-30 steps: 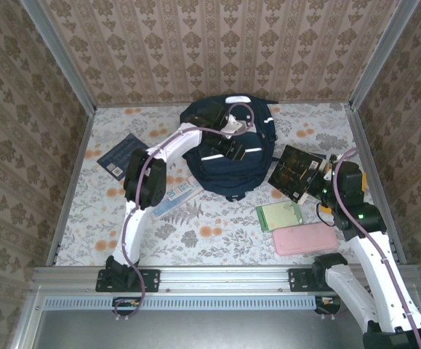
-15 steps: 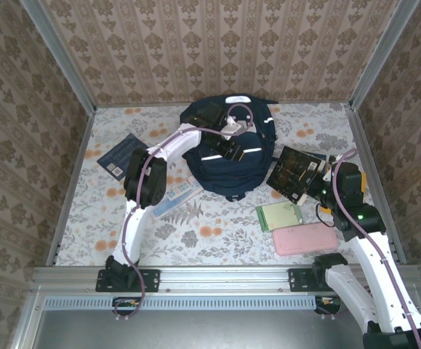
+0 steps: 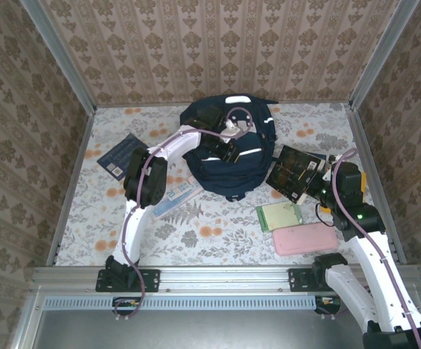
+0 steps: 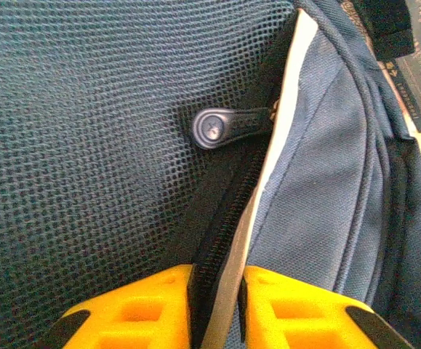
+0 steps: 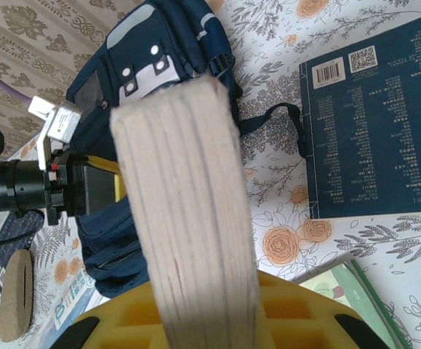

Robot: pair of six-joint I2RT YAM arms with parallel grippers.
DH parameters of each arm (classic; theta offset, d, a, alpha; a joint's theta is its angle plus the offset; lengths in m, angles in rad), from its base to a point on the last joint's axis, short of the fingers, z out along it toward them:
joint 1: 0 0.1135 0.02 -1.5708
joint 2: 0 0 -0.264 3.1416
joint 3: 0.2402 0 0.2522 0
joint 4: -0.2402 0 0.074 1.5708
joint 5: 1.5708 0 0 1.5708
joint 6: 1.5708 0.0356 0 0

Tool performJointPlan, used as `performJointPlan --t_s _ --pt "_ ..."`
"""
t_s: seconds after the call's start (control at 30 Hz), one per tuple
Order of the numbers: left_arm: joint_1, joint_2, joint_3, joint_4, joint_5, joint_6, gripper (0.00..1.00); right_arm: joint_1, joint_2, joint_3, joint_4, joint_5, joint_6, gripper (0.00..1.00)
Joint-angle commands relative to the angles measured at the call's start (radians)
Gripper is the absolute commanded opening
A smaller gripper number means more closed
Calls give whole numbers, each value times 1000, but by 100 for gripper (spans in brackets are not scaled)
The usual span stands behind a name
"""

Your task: Pack the student bag

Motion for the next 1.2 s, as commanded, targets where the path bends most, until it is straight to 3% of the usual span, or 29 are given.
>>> performJointPlan --t_s 0.0,0.07,0.27,0.4,0.53,0.87,1.17 --pt "-7 36 56 -22 -40 26 11 4 -13 3 86 -21 6 0" --pt "-9 35 69 -28 -38 31 0 4 -15 6 82 -16 7 0" --pt "9 -14 175 -49 8 -4 0 4 -17 46 33 19 16 0" --pt "43 -40 288 -59 73 -115 0 4 -30 107 -67 83 28 0" --pt "81 -89 299 48 139 -265 0 4 -36 168 -122 127 60 0" --pt "116 -108 347 326 244 -632 0 0 -28 205 -39 3 193 0" --pt "111 -110 397 451 254 -775 0 -2 89 188 197 -127 391 0"
